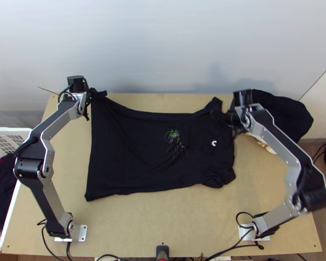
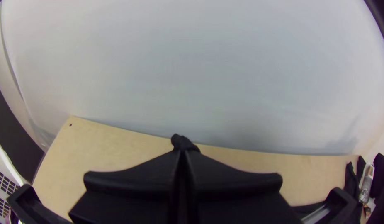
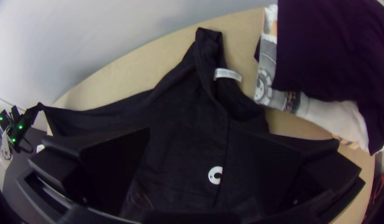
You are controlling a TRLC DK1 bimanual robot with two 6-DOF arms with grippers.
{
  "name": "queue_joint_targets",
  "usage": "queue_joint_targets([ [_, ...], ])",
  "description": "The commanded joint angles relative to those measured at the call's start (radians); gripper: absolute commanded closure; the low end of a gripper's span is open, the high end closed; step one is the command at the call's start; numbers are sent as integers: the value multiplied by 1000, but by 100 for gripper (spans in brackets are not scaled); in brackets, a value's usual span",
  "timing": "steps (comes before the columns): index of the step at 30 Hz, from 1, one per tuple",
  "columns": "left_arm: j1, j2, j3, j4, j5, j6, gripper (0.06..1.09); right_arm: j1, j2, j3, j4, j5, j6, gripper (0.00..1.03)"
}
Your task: Fold the t-shirt
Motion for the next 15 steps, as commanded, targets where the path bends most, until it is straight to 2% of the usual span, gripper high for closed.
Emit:
queue_joint_targets([
  [1,-6,-47,-34,-21,1,-18,105,16,-150,-229,-42,-64,47,10],
  [5,-6,-68,-54,-21,-1,-18,105,61,-182,-307,-50,-89,53,11],
  [8,-8,-74,-60,-21,-1,-18,105,105,-181,-337,-50,-105,61,19],
  [15,-11,-85,-69,-29,-1,-18,105,144,-113,-346,-44,-110,72,19],
])
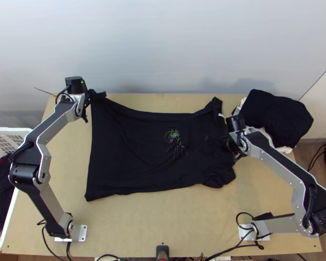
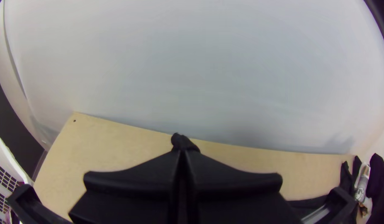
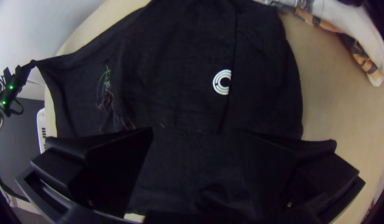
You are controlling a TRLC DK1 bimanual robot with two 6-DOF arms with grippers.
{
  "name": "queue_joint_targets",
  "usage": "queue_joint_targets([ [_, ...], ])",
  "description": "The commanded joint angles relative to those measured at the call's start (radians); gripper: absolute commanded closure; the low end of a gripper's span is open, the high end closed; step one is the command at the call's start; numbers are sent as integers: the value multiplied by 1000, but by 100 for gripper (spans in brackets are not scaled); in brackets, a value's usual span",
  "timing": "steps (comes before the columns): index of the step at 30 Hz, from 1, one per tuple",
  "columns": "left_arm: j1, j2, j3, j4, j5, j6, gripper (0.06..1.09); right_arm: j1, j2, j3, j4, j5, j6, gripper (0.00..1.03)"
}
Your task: Fold the t-shirt
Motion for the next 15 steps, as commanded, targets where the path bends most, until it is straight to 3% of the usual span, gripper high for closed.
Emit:
queue_joint_targets([
  [1,-2,-13,-12,-8,-1,1,105,42,43,-48,2,-12,8,19],
  [15,5,-18,-23,-14,-2,7,105,33,148,-27,82,-10,-1,19],
])
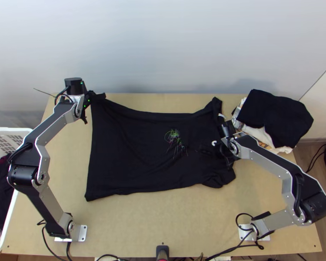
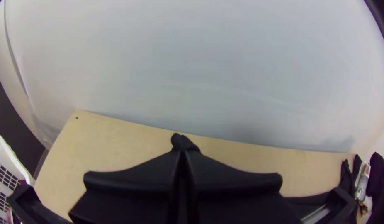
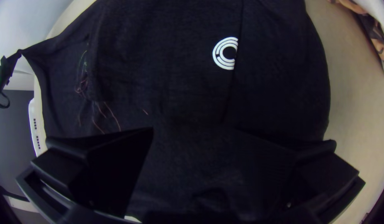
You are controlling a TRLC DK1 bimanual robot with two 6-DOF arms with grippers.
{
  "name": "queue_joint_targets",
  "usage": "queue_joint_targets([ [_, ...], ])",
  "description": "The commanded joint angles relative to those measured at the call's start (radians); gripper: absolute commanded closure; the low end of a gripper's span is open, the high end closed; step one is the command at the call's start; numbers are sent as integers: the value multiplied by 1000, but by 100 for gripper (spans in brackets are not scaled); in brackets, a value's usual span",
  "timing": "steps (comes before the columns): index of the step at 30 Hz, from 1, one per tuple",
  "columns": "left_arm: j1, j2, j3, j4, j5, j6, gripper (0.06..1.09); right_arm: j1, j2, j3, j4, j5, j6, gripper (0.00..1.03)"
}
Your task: Fold the t-shirt
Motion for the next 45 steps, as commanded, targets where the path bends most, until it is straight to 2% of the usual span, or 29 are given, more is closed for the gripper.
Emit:
queue_joint_targets([
  [1,3,-2,-5,-3,-2,8,105,-9,56,34,33,0,-3,19],
  [3,5,-2,-7,-3,-2,9,105,-14,73,55,33,0,-3,24],
  [6,6,-2,-7,-3,-2,11,105,-23,84,66,70,2,-6,42],
  [8,8,-2,-7,-3,-2,11,105,-23,90,67,96,2,-10,55],
  [11,9,-2,-7,-3,-2,12,105,-23,96,72,117,8,-24,87],
  [12,11,-2,-7,-3,-2,12,105,-23,98,75,117,8,-33,94],
  [16,12,-2,-11,-3,-2,12,105,-28,95,78,116,12,-49,99],
  [21,14,-3,-16,-3,0,12,105,-55,82,70,108,12,-61,98],
  [29,11,-5,-13,-3,0,11,105,-77,36,77,94,11,-52,55],
  [36,6,-5,-13,-4,-2,11,105,-77,58,98,88,11,-49,54],
  [38,6,-6,-13,-4,-2,11,105,-74,65,106,88,11,-46,58],
  [40,8,-8,-13,-4,-2,12,105,-69,70,112,88,12,-52,85],
  [41,8,-9,-13,-4,-2,12,105,-68,75,116,88,12,-56,96],
  [44,9,-8,-13,-6,-2,12,105,-65,81,120,88,12,-59,96],
  [45,9,-9,-13,-6,-2,12,105,-65,82,120,88,12,-61,100],
])
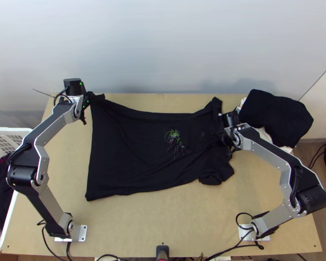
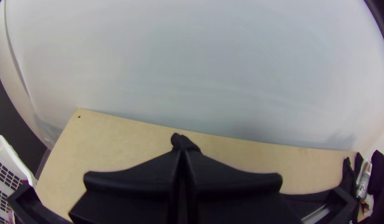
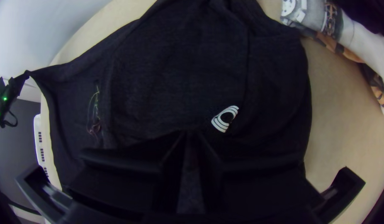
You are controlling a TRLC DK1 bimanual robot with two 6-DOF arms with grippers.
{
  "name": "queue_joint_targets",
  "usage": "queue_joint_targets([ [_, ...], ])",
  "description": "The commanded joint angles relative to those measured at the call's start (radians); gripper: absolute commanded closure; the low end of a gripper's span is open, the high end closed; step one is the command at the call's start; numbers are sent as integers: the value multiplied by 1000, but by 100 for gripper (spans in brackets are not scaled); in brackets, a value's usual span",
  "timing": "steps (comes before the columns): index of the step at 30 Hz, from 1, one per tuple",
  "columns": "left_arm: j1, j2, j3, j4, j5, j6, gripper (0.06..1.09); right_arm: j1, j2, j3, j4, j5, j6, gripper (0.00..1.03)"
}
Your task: Fold the t-shirt
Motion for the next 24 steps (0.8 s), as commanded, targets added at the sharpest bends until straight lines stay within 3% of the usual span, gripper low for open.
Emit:
queue_joint_targets([
  [1,2,-2,2,-2,-3,1,105,6,16,11,-1,1,-10,100],
  [11,3,-2,2,-5,-3,1,105,3,4,9,-40,1,-15,99],
  [14,3,-2,2,-5,-3,1,105,1,-13,6,-73,1,-12,71],
  [15,3,-2,2,-5,-1,1,105,1,-14,8,-84,1,-12,66],
  [19,2,-2,2,-5,-1,1,105,-2,-20,5,-106,1,-14,65],
  [21,2,-4,2,-7,-1,1,105,-8,-22,5,-119,1,-10,52],
  [24,2,-4,2,-10,-1,1,105,-8,-19,9,-123,1,-10,51],
])
